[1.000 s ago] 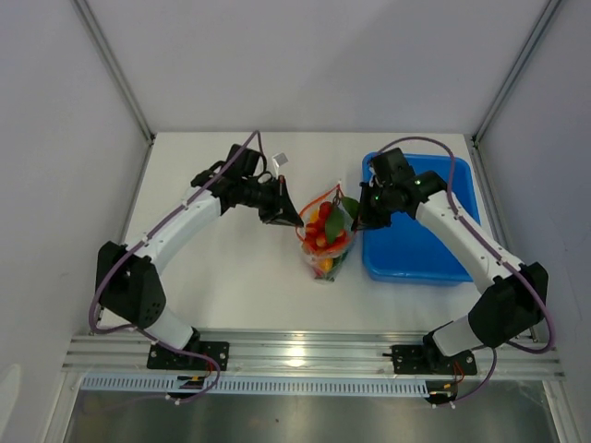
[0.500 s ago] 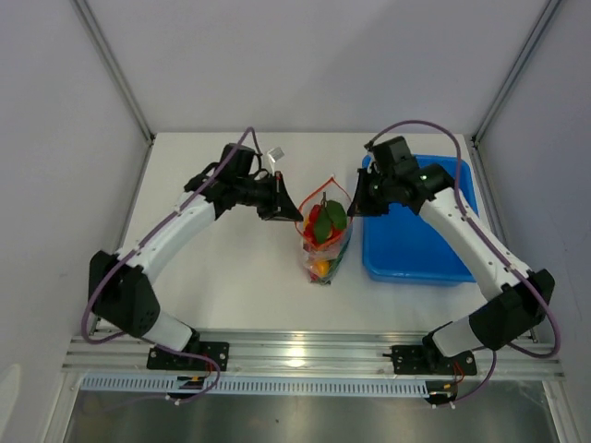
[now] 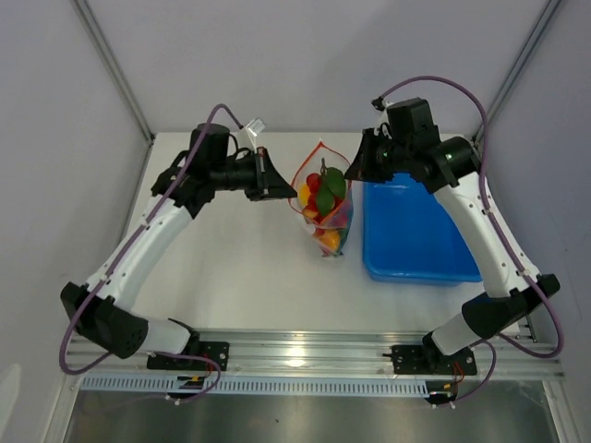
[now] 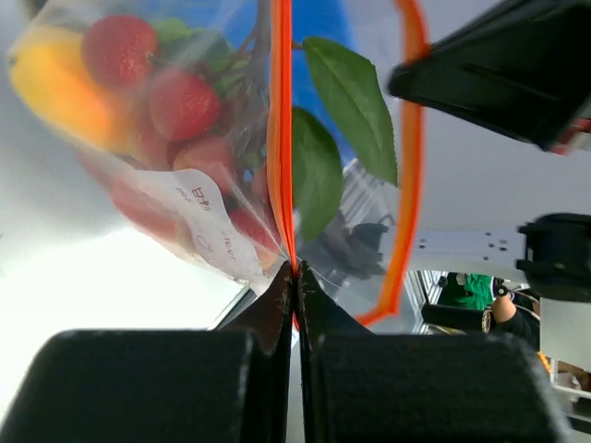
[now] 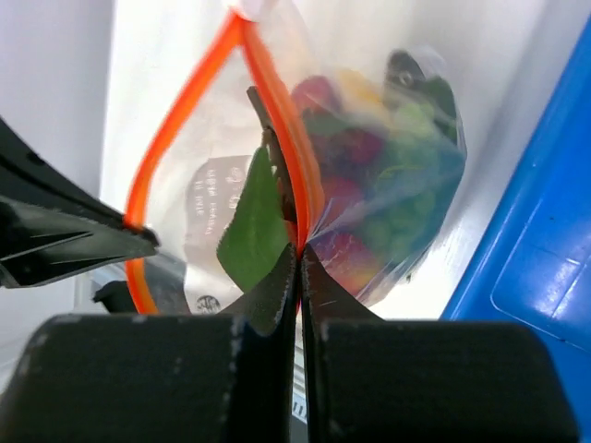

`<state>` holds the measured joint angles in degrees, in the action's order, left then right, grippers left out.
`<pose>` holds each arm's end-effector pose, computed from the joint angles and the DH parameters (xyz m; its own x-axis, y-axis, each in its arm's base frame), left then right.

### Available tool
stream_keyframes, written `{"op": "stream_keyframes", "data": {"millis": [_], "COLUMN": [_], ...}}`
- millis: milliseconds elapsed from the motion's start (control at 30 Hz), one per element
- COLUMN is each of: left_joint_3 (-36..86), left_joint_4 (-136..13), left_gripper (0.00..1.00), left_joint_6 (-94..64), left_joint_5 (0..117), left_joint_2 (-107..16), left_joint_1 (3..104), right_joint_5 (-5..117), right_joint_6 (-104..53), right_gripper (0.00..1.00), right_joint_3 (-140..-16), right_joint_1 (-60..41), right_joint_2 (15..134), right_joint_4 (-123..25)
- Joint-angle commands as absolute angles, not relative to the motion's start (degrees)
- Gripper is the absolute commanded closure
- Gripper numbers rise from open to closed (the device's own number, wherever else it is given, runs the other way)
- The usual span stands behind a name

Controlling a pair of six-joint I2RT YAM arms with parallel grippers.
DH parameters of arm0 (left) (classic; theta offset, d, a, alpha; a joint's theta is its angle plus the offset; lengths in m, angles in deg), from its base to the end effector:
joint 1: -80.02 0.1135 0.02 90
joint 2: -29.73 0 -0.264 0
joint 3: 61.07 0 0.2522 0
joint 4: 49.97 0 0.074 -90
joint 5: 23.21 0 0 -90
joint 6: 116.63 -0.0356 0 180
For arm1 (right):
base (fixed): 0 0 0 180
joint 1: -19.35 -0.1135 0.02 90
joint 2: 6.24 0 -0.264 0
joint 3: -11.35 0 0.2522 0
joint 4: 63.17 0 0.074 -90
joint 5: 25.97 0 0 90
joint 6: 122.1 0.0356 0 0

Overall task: Place the food in the zip-top bag and seal the zipper
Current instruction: Adjust the zipper food storage bag at the center of the board.

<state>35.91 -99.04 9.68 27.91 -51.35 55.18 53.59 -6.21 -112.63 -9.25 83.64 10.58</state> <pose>0.2690 -0.1491 0.3877 -0.8761 -0.1024 -0.4712 0.3537 0.5275 -0.7724 0.2710 0.1551 0.4493 -0.7631 0.0731 -0.6422 -0.2891 0.8501 0.4402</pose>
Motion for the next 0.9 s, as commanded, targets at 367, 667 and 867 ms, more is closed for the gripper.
{"op": "stream_keyframes", "data": {"millis": [367, 667, 867], "left_joint_3": [38.7, 38.2, 32.1], "left_joint_4": [-99.1, -98.0, -99.7], "left_gripper": [0.99, 0.99, 0.99], "left_joint_6": [7.1, 8.4, 3.2], "left_joint_5": [28.4, 27.9, 28.6], "left_joint_2": [-57.1, -50.0, -57.6], "left_joint_1": [55.9, 55.4, 55.6], "right_joint_5": [50.6, 48.8, 49.4], "right_joint_6": [-5.3, -2.5, -2.2], "right_gripper": [1.0, 1.0, 1.0], "right_joint_3": [-98.6, -104.5, -91.2], "right_joint_1": [-9.0, -10.7, -10.4], "right_joint_2": [81.6, 79.4, 78.8], "right_joint_4": [3.5, 8.3, 2.0]}}
